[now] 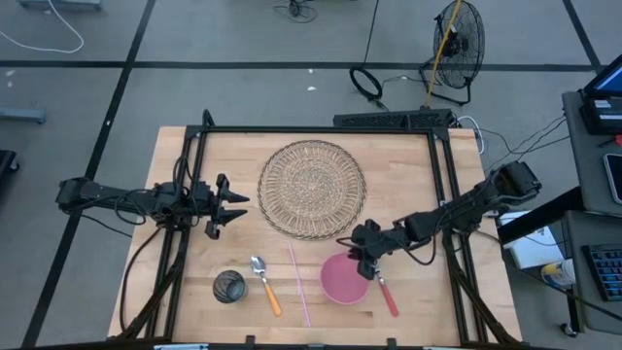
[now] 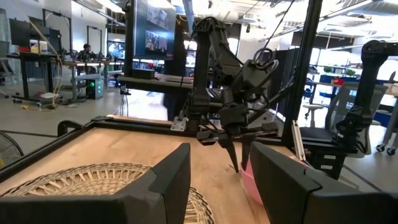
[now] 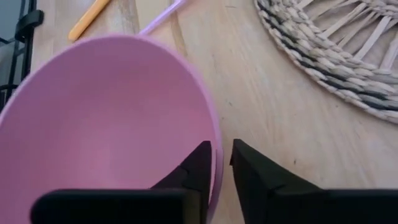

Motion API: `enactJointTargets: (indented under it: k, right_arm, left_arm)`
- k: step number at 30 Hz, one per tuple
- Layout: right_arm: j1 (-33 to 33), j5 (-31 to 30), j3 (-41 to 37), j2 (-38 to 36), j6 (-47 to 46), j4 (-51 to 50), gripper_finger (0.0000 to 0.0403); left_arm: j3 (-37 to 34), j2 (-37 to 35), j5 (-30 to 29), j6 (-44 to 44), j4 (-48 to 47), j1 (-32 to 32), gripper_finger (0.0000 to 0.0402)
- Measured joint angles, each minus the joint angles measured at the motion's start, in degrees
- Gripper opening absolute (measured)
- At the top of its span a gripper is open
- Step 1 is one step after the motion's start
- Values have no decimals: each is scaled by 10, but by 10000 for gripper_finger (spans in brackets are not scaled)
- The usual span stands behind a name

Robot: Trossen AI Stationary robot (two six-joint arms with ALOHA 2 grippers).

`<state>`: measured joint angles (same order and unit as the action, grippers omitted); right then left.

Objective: Pick & Place Utensil
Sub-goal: Put the pink bowl on the middle left of the brown placemat

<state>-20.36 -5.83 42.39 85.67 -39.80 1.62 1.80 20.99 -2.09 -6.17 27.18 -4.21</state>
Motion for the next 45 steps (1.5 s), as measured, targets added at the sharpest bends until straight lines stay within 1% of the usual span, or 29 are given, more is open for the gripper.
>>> enactJointTargets:
  k: [3,8,18,23,28,32,35,40,45]
  right_arm:
    - [2,14,0,0,6,0,29]
    - [3,14,0,0,25,2,6]
    - [10,12,0,0,34,14,4]
    - [26,15,0,0,46,32,7]
    - [49,15,0,-21,71,34,4]
    - [81,12,0,-48,100,32,5]
    - [115,-2,0,-64,125,24,5]
    - [186,0,0,-81,165,24,4]
    - [261,0,0,-82,197,23,6]
  left_arm:
    - [0,0,0,0,0,0,170]
    - [0,0,0,0,0,0,170]
    - [0,0,-10,-2,1,0,170]
    - [0,0,-10,-2,1,0,170]
    - [0,0,-10,-2,1,0,170]
    - [0,0,-10,-2,1,0,170]
    - [0,0,-10,-1,1,0,170]
    - [0,0,-10,-3,1,0,170]
    - [0,0,-11,-6,1,0,170]
